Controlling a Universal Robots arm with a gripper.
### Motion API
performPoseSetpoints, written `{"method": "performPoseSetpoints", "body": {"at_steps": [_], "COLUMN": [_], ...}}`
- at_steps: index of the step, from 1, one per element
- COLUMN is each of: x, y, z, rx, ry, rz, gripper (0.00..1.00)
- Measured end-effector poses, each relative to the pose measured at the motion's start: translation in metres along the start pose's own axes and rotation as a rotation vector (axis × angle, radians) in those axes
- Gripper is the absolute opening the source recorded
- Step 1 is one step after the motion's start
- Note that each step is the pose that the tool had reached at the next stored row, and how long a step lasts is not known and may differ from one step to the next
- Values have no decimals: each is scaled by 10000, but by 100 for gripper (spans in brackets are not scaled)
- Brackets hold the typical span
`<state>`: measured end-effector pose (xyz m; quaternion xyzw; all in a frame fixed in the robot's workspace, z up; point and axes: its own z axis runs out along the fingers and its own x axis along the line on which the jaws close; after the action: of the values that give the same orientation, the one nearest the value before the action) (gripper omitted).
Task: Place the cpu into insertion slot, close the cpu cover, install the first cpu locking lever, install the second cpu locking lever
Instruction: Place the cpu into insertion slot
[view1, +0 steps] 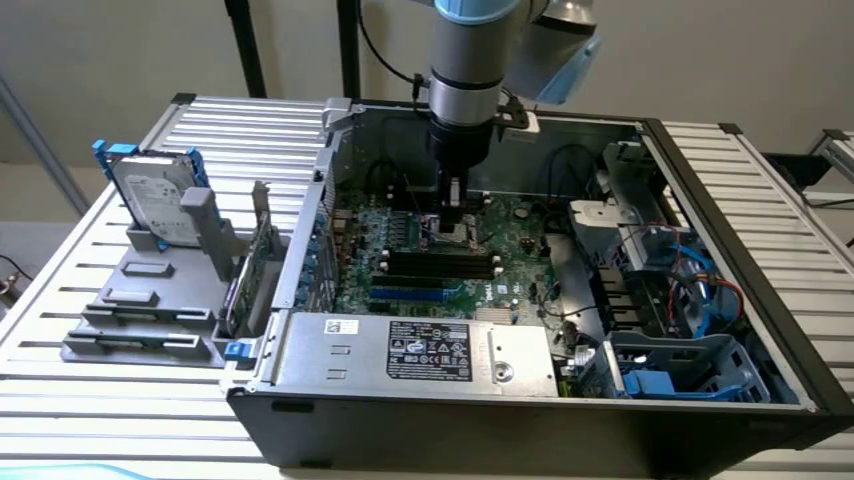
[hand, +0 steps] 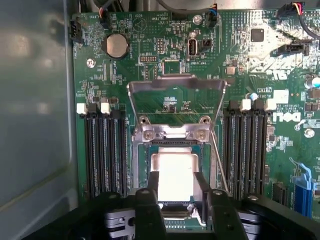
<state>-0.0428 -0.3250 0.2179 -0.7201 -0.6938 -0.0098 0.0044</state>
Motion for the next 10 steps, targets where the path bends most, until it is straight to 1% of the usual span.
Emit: {"method": "performPoseSetpoints", "body": {"at_steps": [1, 2, 3, 4, 6, 8, 10], "x": [-6, -14, -21, -29, -44, -55, -57], "y": [-32, -68, -107, -147, -230, -303, -319], "z": [-8, -14, -21, -28, -42, -53, -53], "rx": [1, 1, 2, 1, 1, -3, -11], "ry": [-2, -1, 0, 1, 6, 14, 20], "rz": [0, -2, -1, 0, -1, -1, -1], "gripper": [36, 36, 24, 24, 13, 11, 11]}}
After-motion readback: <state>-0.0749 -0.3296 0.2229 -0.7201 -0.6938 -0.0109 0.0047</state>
